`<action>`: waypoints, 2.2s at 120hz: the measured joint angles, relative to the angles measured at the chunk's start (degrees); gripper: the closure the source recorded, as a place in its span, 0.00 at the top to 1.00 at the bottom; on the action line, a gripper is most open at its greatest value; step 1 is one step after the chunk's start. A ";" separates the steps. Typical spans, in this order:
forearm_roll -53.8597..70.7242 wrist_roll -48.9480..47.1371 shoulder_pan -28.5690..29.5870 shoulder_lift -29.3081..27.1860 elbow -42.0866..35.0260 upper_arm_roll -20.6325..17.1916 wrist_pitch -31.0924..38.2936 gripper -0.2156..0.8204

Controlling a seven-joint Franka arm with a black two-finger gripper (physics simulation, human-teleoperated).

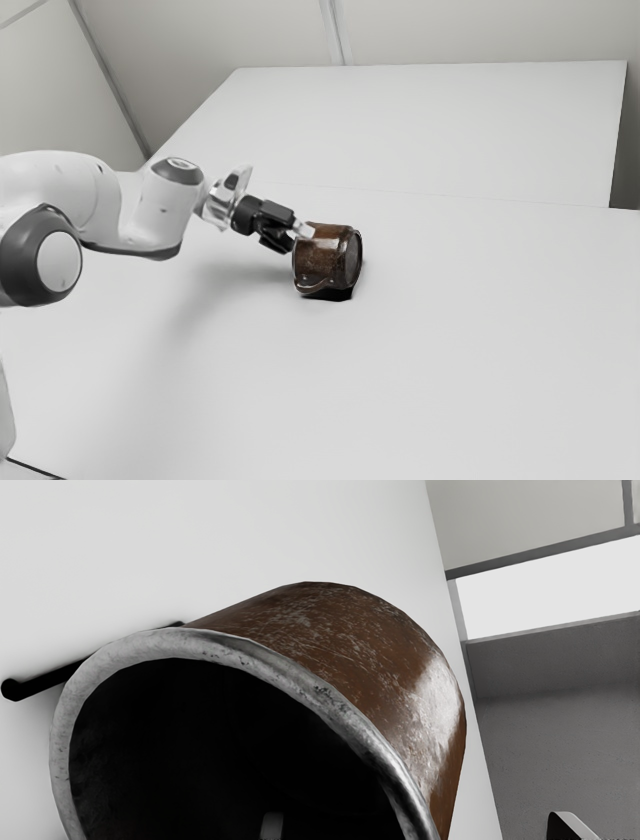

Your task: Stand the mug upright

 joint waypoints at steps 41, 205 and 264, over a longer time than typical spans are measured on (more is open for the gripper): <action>-1.75 1.76 -0.07 0.29 0.18 -1.05 -1.97 0.24; 60.06 -8.35 -16.52 -32.14 -31.52 -0.53 29.78 0.05; 63.90 -11.91 -16.01 -33.08 -36.99 -0.57 35.12 0.05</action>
